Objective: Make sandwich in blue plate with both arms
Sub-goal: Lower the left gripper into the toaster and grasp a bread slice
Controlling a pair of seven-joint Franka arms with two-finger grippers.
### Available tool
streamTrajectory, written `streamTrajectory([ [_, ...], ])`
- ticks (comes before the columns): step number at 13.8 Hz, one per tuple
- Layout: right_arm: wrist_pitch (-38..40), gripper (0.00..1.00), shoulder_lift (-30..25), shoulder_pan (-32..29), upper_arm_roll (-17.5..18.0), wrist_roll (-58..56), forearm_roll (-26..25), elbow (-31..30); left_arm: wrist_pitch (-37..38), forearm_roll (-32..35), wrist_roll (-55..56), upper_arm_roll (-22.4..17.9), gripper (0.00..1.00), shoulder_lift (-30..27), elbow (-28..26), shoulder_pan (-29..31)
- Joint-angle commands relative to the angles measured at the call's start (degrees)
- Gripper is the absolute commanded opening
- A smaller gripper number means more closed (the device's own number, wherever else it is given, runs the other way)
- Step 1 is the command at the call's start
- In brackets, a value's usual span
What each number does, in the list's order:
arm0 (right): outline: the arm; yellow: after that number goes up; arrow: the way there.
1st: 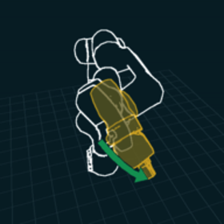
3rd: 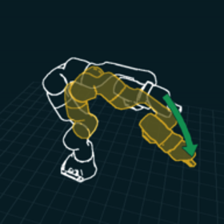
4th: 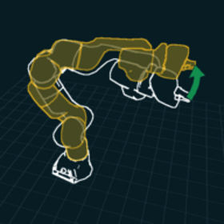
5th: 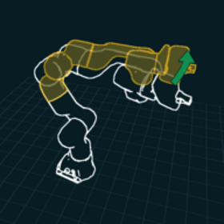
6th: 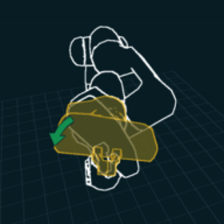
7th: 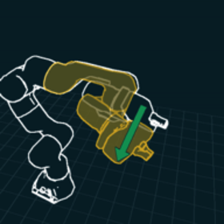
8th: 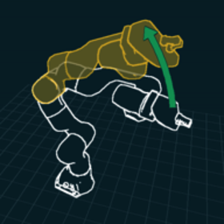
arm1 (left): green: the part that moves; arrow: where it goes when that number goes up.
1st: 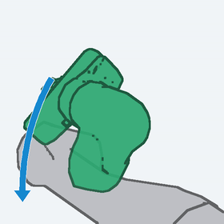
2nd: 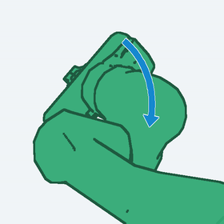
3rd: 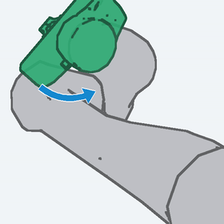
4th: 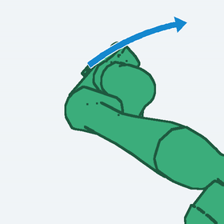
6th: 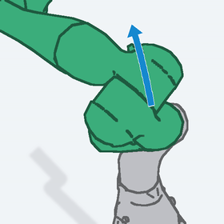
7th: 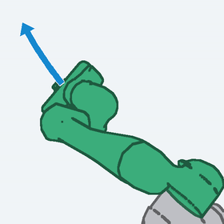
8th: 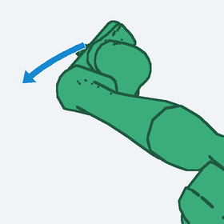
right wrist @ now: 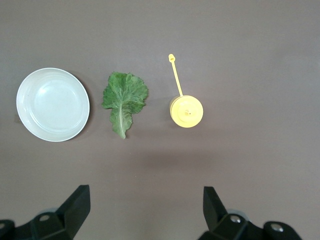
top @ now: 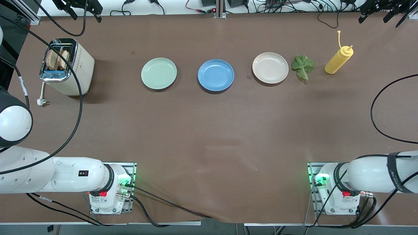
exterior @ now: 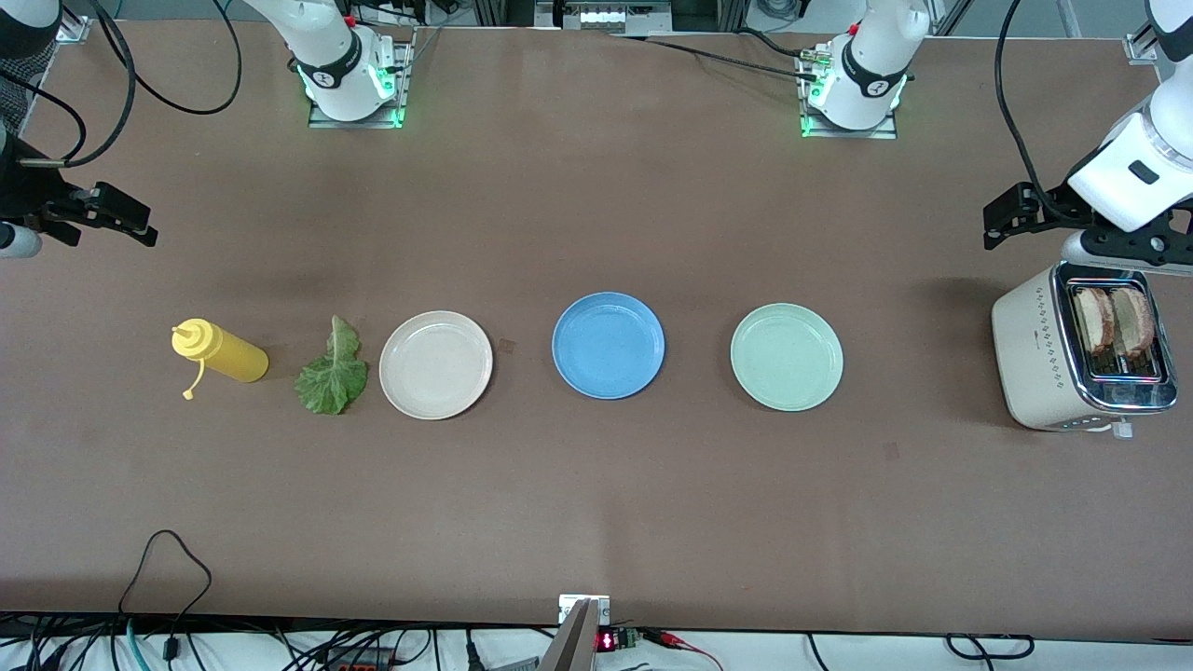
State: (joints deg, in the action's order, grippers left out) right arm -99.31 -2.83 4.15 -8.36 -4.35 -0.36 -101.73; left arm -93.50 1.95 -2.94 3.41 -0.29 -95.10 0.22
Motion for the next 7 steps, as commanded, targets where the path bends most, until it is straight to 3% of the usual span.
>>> streamTrajectory([
  [1,0.3,1.00,-0.7,0.1,0.0,0.3,-0.9,-0.1,3.7,-0.5,0.2,-0.6,1.00,0.4,0.5,0.0],
  [3,0.3,1.00,-0.7,0.1,0.0,0.3,-0.9,0.0,9.1,-0.5,0.3,-1.0,1.00,2.4,0.5,0.1],
  [7,0.3,1.00,-0.6,0.1,0.0,0.3,-0.9,0.0,12.6,7.5,-0.3,-1.0,1.00,6.0,0.4,2.4],
])
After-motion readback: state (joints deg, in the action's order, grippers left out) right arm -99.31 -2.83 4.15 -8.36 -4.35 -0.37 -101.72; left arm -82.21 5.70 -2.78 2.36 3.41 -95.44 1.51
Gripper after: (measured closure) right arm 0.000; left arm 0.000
